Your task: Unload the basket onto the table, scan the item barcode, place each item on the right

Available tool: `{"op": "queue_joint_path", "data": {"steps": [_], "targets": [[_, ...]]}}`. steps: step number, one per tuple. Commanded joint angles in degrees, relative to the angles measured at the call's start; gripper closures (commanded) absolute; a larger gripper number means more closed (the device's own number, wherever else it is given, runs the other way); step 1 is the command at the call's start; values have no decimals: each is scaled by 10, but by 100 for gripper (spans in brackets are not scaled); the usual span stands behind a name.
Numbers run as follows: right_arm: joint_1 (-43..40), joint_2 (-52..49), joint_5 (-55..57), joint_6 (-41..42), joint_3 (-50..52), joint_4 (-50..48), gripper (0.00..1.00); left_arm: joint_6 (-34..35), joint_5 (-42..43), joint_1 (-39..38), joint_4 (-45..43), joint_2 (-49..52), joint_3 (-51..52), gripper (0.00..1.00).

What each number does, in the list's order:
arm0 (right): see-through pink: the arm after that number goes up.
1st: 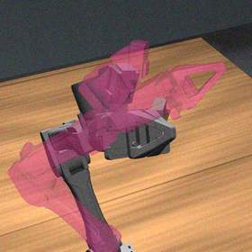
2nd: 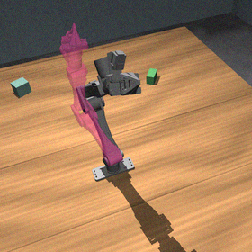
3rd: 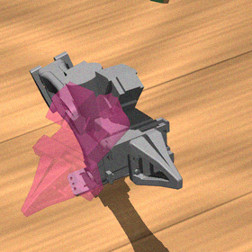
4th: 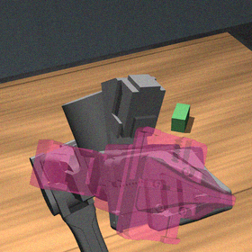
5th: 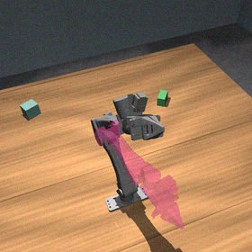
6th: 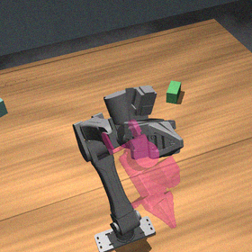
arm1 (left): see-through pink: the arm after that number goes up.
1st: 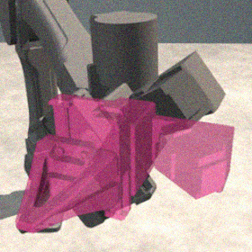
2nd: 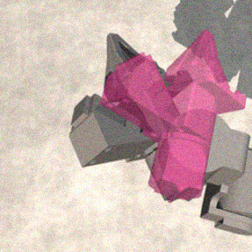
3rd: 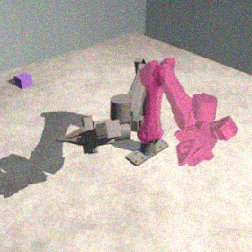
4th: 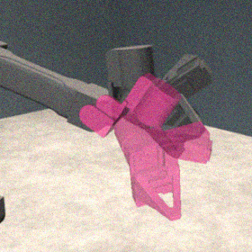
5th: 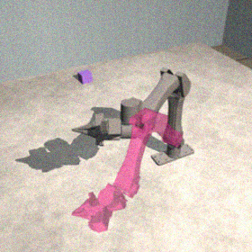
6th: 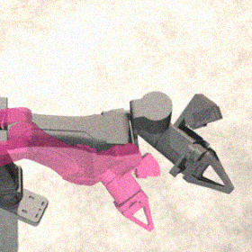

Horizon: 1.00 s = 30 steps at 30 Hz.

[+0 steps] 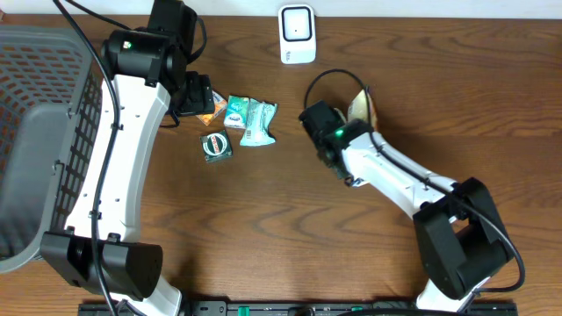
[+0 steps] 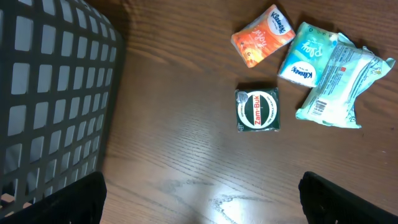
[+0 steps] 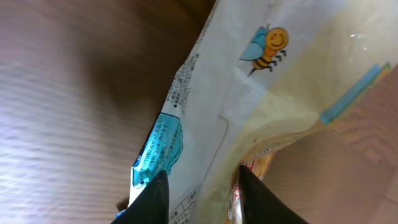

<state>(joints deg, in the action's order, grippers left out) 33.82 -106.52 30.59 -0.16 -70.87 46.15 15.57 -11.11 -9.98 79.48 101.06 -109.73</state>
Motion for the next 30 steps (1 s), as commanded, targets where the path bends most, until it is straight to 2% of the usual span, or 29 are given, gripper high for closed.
{"op": "queue_joint_path", "data": {"steps": [1, 3, 7, 13, 21, 26, 30], "targets": [[23, -4, -3, 18, -14, 2, 68, -5, -10, 0, 2, 4, 0, 2], [34, -4, -3, 18, -26, 4, 64, -5, -10, 0, 2, 4, 0, 2], [54, -4, -14, 19, -52, -1, 63, -5, -10, 0, 2, 4, 0, 2], [65, -4, -88, 28, -61, -31, 59, -5, -10, 0, 2, 4, 0, 2], [56, -3, -86, 44, -82, -27, 58, -5, -10, 0, 2, 4, 0, 3], [43, -2, -37, 44, -142, 24, 59, -5, -10, 0, 2, 4, 0, 2], [11, -2, -28, 46, -183, 59, 48, -5, -10, 0, 2, 4, 0, 2]]}}
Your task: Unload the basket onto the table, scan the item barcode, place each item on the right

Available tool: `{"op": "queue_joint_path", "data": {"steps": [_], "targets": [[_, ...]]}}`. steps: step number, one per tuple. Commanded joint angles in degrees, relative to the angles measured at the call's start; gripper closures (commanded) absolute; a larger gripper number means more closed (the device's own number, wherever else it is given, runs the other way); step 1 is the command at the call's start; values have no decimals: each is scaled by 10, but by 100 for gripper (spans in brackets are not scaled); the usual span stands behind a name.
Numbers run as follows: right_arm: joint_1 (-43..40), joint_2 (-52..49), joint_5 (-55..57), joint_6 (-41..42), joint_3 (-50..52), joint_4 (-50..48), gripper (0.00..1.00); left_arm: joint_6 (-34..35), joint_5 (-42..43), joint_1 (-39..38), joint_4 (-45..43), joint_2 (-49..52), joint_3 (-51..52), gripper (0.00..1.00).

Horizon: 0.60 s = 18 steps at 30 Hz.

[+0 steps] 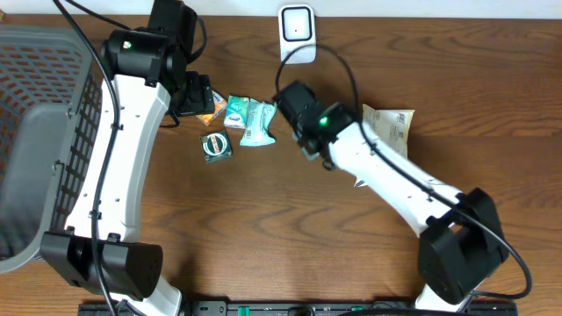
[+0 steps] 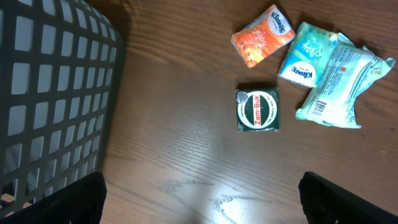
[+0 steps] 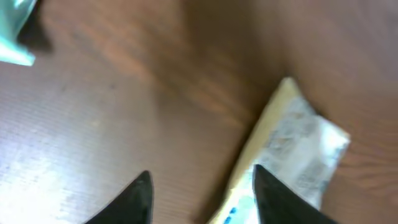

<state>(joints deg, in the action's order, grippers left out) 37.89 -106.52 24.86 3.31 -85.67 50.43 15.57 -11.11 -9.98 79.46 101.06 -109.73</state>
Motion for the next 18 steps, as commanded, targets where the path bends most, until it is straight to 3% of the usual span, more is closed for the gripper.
{"op": "queue_joint_path", "data": {"steps": [1, 3, 8, 18], "targets": [[-41, -2, 26, 18, -38, 19, 45, -5, -10, 0, 2, 4, 0, 3], [-72, -2, -32, 20, -38, 19, 40, -5, -10, 0, 2, 4, 0, 2], [-122, -5, -179, -3, -18, 12, 36, -5, -10, 0, 2, 4, 0, 2], [-130, -9, -83, -1, 91, -101, 21, -5, -10, 0, 2, 4, 0, 2]]}}
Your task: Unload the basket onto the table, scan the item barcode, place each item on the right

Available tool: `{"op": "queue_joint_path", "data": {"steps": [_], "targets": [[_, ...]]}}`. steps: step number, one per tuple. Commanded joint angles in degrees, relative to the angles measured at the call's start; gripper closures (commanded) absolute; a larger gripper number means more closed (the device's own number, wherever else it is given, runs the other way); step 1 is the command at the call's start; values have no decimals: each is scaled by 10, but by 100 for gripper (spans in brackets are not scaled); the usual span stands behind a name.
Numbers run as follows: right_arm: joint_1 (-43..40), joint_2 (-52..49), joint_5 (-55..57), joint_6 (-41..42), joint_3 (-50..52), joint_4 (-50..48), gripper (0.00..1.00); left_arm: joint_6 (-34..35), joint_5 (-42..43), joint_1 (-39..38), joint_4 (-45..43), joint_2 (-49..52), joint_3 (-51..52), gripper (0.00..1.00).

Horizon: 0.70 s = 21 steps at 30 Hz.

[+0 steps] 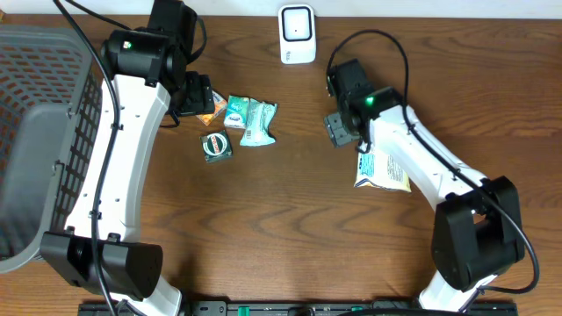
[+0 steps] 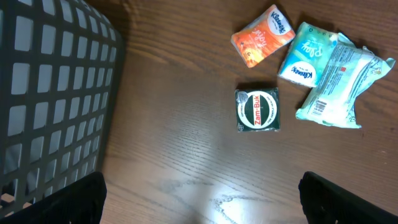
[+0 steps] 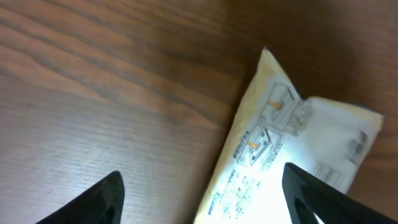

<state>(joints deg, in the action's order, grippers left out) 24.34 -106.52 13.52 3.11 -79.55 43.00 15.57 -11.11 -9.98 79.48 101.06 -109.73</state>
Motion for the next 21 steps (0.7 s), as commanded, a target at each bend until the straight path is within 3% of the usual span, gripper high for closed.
{"op": "queue_joint_path", "data": {"steps": [1, 5, 14, 17, 21], "targets": [[6, -10, 44, 9, 39, -37, 20, -5, -10, 0, 2, 4, 0, 3], [8, -24, 136, 59, 73, -69, 18, -5, -10, 0, 2, 4, 0, 3], [7, -91, 196, 72, 118, -107, 21, -5, -10, 0, 2, 4, 0, 2], [7, -108, 191, 77, 118, -95, 43, -5, -10, 0, 2, 4, 0, 3], [8, -100, 186, 105, 115, -77, 89, -5, -10, 0, 2, 4, 0, 3]]}}
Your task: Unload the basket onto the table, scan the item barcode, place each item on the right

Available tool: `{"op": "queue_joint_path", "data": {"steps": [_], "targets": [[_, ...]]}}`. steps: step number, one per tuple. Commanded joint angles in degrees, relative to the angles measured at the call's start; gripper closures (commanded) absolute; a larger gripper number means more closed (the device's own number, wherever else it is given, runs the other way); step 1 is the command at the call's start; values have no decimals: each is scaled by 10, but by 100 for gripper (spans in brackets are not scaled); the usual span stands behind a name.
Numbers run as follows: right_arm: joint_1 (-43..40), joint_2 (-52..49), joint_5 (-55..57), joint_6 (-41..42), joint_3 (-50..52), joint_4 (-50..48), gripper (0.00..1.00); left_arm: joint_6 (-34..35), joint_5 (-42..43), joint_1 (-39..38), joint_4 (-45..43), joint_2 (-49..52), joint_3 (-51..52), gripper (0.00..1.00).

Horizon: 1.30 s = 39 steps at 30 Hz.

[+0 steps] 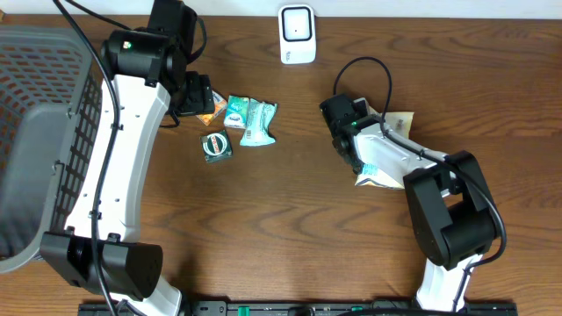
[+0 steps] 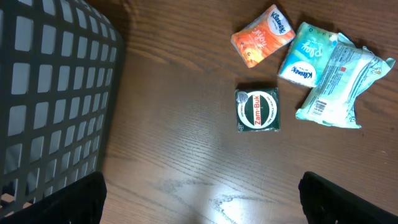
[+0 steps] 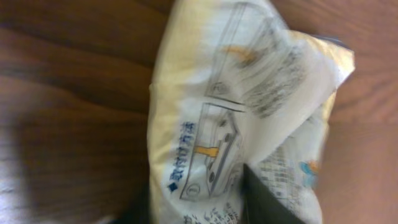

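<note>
A yellow-and-white snack packet printed with small text lies on the wooden table, right of centre. In the right wrist view the packet fills the frame, and my right gripper is shut on its crumpled lower part. The white barcode scanner stands at the table's far edge. My left gripper hangs open above bare wood, between the basket and the small items, holding nothing.
A dark mesh basket fills the left side. Beside the left gripper lie an orange Kleenex pack, a teal tissue pack, a white-green packet and a Zam-Buk tin.
My right gripper was open beside the snack packet with its fingers wide apart. Now it is down on the packet with the fingers closed onto it. The left arm has not moved.
My right gripper first held the snack packet near the scanner. Then the packet lay on the table to the right while the gripper stood open near the teal packs. Later the open gripper was next to the packet, and now it grips it again.
</note>
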<state>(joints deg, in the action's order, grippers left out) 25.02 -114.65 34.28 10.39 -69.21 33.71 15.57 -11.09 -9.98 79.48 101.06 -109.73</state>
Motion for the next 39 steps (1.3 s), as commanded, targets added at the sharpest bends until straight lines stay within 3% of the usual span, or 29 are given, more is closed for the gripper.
{"op": "queue_joint_path", "data": {"steps": [1, 8, 16, 19, 24, 29, 33, 39], "targets": [[1, -14, -26, 32, 8, 21, 96, -5, -10, 0, 2, 4, 0, 2], [-4, 52, -146, 23, -44, 68, 99, -5, -10, 0, 2, 4, 0, 2], [-49, 132, -511, -28, -78, 26, 99, -5, -10, 0, 2, 4, 0, 2], [-76, 129, -661, -28, -76, 8, 99, -5, -10, 0, 2, 4, 0, 3], [-105, 99, -804, -14, -49, -16, 99, -5, -10, 0, 2, 4, 0, 2], [-113, 47, -997, 63, 11, -132, 99, -5, -10, 0, 2, 4, 0, 2], [-127, 8, -1049, 141, 35, -217, 99, -5, -10, 0, 2, 4, 0, 2], [-172, -15, -990, 166, 35, -218, 99, -5, -10, 0, 2, 4, 0, 3]]}}
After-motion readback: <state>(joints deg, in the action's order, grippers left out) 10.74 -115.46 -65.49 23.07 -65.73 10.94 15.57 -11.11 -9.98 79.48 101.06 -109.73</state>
